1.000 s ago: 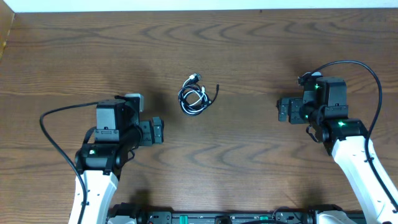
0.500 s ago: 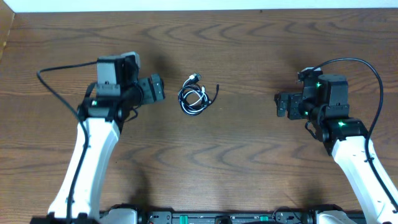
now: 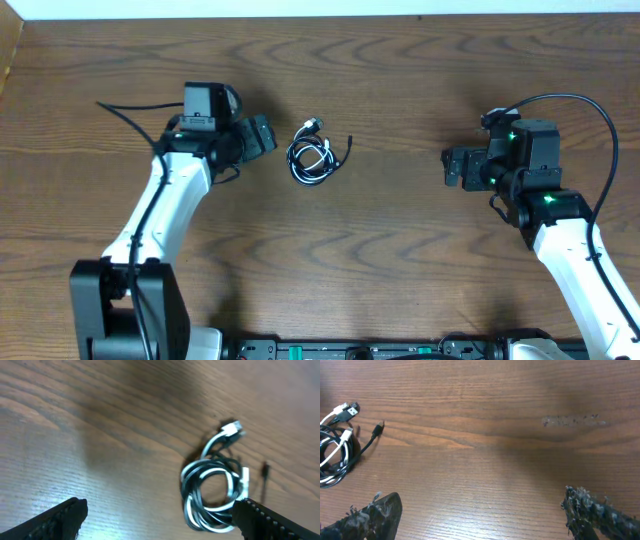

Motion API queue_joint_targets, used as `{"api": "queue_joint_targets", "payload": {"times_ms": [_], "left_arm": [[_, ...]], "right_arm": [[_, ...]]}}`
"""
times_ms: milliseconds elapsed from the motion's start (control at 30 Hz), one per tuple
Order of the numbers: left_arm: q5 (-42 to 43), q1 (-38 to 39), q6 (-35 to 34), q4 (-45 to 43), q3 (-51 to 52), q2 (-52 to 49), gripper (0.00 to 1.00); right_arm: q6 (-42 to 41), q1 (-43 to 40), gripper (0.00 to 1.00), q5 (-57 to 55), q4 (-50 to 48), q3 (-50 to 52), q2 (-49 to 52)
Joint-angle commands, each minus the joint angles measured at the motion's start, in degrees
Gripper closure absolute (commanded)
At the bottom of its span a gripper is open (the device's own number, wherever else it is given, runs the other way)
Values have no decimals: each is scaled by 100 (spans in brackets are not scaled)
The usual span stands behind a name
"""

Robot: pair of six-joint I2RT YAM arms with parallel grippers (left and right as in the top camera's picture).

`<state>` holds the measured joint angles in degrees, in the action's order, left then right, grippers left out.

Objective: Untangle cables
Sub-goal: 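Raise both arms and move the left gripper toward the cable bundle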

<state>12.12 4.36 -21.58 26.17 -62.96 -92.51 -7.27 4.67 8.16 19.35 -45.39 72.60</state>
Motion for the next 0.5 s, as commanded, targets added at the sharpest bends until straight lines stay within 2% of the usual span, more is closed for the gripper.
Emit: {"api": "queue_joint_targets", "payload": {"times_ms": [0, 133, 233, 300, 367, 467], "left_arm": [[-822, 385, 249, -205, -70, -417, 2], [-1292, 675, 249, -498, -70, -780, 2], [-1305, 848, 533, -678, -70, -1001, 2], [-1303, 960, 911, -682, -70, -1095, 2], [-1303, 1156, 1582, -656, -68, -1226, 2], [-1294, 1368, 2017, -662, -66, -1408, 2]], "right_arm": [[-111, -13, 1, 42, -70, -109, -31], [-260, -13, 1, 44, -61, -109, -31], [-260, -11, 1, 42, -39, -109, -31], [-260, -13, 1, 42, -42, -109, -31], [-260, -13, 1, 42, -50, -109, -31], [-260, -13, 1, 39, -52, -109, -31]]}}
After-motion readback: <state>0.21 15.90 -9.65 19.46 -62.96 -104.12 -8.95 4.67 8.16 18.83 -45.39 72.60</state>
